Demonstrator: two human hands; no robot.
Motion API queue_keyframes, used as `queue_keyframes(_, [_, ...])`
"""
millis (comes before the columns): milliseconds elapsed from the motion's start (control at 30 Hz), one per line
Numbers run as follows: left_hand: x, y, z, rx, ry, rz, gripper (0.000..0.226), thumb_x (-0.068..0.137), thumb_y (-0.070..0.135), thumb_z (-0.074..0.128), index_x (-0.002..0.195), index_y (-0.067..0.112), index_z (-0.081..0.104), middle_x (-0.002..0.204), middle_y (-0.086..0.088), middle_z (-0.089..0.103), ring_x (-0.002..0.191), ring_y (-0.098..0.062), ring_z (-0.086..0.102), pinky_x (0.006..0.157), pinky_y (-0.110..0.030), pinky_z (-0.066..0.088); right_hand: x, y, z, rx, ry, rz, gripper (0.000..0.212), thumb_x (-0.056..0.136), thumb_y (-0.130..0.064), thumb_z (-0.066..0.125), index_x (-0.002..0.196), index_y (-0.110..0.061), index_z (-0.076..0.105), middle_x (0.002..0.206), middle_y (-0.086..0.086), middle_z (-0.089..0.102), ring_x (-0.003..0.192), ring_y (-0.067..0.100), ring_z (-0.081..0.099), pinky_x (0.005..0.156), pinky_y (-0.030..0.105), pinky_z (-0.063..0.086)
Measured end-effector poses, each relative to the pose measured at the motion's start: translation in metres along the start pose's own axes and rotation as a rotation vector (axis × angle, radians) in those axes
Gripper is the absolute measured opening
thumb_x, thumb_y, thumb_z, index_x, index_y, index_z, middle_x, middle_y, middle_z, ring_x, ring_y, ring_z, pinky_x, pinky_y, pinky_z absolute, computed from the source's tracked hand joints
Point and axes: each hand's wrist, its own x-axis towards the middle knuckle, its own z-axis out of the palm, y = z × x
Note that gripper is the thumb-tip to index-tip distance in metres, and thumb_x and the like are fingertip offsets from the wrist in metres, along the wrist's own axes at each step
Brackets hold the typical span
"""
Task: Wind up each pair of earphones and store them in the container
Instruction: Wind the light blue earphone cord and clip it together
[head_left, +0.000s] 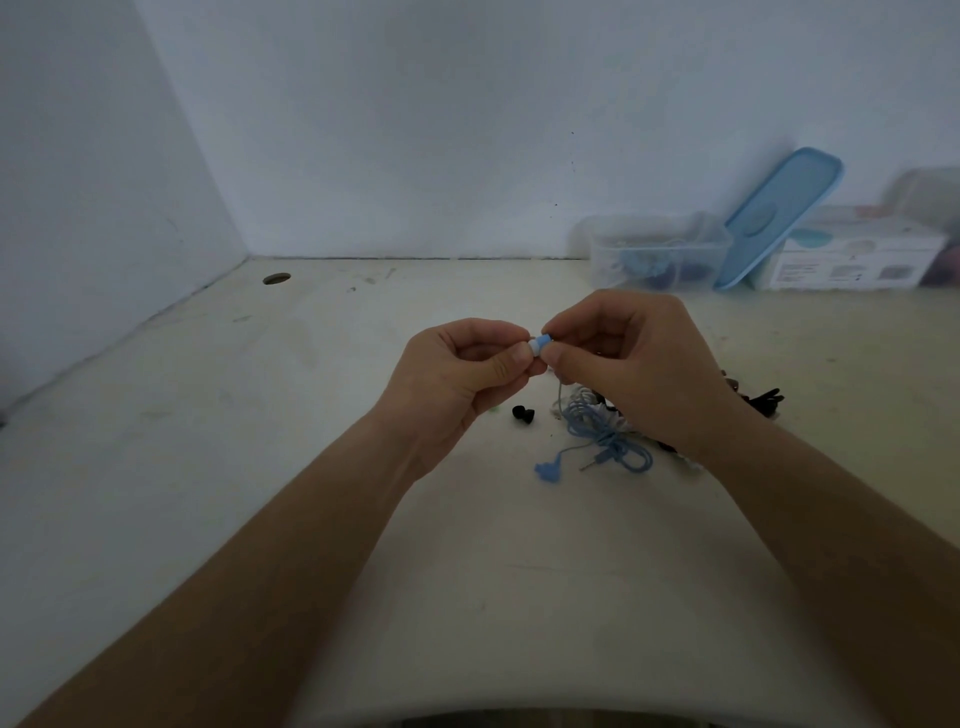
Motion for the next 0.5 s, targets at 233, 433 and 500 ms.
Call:
queue_keyframes(233, [0.001, 0.0004, -0.0026, -0.042, -0.051, -0.015, 0.025, 0.071, 0.008, 0.069, 0.094, 0.002, 0.068, 0.082, -0.01, 0.076, 0.075, -0.015, 0.074, 0.068, -0.019, 0.058, -0.0012, -0.0019, -0.0026, 0.169, -0.062, 0.059, 0.01, 0.087, 0.0, 0.07, 0.094, -0.006, 0.072, 0.08, 0.011, 0.075, 0.068, 0.02, 0.07, 0.068, 0.026, 0.057])
queue_keyframes(433, [0.0, 0.0024, -0.0036, -0.01, -0.069, -0.006, 0.019, 0.07, 0.007, 0.068, 0.088, 0.004, 0.068, 0.08, -0.01, 0.076, 0.073, -0.015, 0.074, 0.067, -0.02, 0.059, -0.0007, 0.0008, -0.0046, 0.245, -0.109, 0.099, 0.011, 0.088, 0.002, 0.066, 0.097, -0.002, 0.07, 0.076, 0.006, 0.074, 0.067, 0.015, 0.069, 0.068, 0.023, 0.055])
queue_keyframes(500, [0.0002, 0.002, -0.004, 0.001, -0.069, -0.005, 0.018, 0.069, 0.007, 0.069, 0.086, 0.004, 0.069, 0.08, -0.011, 0.076, 0.073, -0.016, 0.074, 0.067, -0.02, 0.058, -0.001, 0.0012, -0.0047, 0.252, -0.112, 0.118, 0.012, 0.088, 0.002, 0.066, 0.098, 0.0, 0.07, 0.078, 0.008, 0.075, 0.068, 0.015, 0.069, 0.068, 0.023, 0.056])
